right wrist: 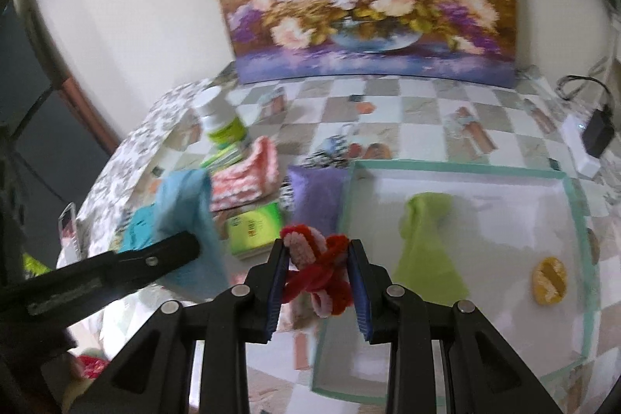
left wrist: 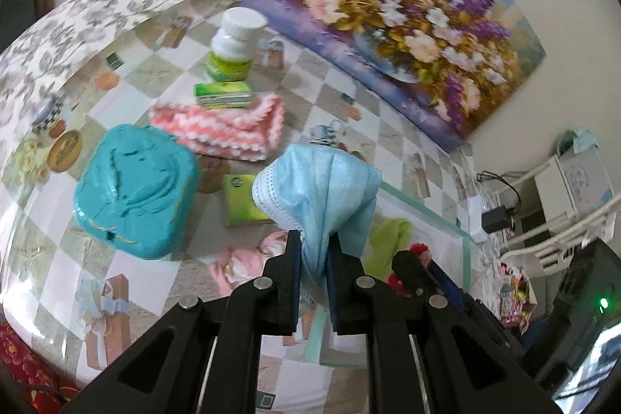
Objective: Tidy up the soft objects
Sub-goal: 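Carry the blue mask and red plush toy over the tray with both tools, then open both tools to release the mask and plush toy into the tray, then move the left tool to the pink striped cloth while the right tool reaches the purple packet, then grasp and lift the pink striped cloth with the left tool while the right tool lifts the purple packet, then carry both items over the tray and open both tools to drop them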
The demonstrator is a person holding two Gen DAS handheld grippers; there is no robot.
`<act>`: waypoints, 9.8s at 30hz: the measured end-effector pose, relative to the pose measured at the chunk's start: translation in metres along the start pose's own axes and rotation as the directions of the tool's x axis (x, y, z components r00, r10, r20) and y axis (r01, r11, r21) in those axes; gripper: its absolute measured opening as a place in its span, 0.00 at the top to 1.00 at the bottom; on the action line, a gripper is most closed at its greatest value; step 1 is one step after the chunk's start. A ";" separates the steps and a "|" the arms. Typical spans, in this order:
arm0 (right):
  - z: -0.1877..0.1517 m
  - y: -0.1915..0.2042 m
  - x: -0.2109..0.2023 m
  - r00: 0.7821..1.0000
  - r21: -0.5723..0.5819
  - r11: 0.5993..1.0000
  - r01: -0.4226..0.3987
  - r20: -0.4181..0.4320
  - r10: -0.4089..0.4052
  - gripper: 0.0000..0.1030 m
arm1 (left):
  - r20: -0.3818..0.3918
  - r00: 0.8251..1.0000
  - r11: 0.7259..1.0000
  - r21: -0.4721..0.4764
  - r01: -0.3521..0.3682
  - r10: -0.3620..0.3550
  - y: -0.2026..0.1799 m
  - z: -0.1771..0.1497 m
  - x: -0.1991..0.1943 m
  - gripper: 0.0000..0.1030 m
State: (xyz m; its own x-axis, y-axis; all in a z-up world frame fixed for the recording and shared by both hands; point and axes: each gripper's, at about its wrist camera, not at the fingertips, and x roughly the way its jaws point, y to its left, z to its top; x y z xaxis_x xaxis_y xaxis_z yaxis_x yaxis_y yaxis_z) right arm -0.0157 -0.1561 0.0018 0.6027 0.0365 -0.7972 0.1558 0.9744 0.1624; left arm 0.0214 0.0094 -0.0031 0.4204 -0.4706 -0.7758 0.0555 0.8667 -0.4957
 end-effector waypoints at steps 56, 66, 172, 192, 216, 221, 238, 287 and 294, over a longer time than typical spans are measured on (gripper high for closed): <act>-0.047 -0.179 0.006 0.875 0.450 0.753 0.480 -0.302 -0.378 0.46 | -0.255 0.963 0.948 0.320 0.005 0.081 -0.082 -0.071 0.087 0.48; -0.042 -0.170 0.006 0.883 0.413 0.782 0.467 -0.265 -0.387 0.09 | -0.114 0.982 0.950 0.291 -0.112 0.151 -0.070 -0.057 0.072 0.08; 0.047 0.043 0.130 0.952 -0.044 0.976 0.212 -0.218 -0.216 0.49 | -0.119 0.899 0.880 0.295 -0.373 0.421 0.028 0.121 0.105 0.01; 0.050 0.025 0.124 0.963 0.062 0.987 0.146 -0.236 -0.128 0.74 | -0.157 0.845 0.826 0.362 -0.432 0.510 0.009 0.102 0.152 0.46; 0.051 0.009 0.119 0.972 0.176 0.982 0.069 -0.231 -0.027 0.75 | -0.166 0.915 0.918 0.221 -0.328 0.367 0.032 0.116 0.126 0.88; 0.055 0.006 0.111 0.977 0.203 0.978 0.046 -0.213 -0.002 0.75 | -0.152 0.932 0.934 0.198 -0.296 0.328 0.034 0.121 0.107 0.88; 0.079 0.008 0.064 0.995 0.213 0.977 -0.012 -0.091 0.032 0.75 | 0.036 0.974 0.956 0.187 -0.227 0.225 -0.006 0.140 0.031 0.89; 0.058 -0.171 -0.010 0.934 0.456 0.816 0.355 -0.135 -0.331 0.75 | -0.159 0.972 0.889 0.451 -0.084 0.173 -0.119 0.032 0.114 0.88; 0.045 -0.181 0.015 0.913 0.433 0.804 0.408 -0.218 -0.346 0.75 | -0.263 0.942 0.887 0.458 -0.067 0.207 -0.115 0.009 0.148 0.88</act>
State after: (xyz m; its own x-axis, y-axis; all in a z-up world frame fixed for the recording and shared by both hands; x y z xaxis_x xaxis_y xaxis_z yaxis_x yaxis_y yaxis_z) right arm 0.0003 -0.3415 -0.0129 0.3259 -0.2554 -0.9103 0.7096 0.7023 0.0570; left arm 0.0851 -0.1582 -0.0577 0.1690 -0.3075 -0.9364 0.4354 0.8756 -0.2089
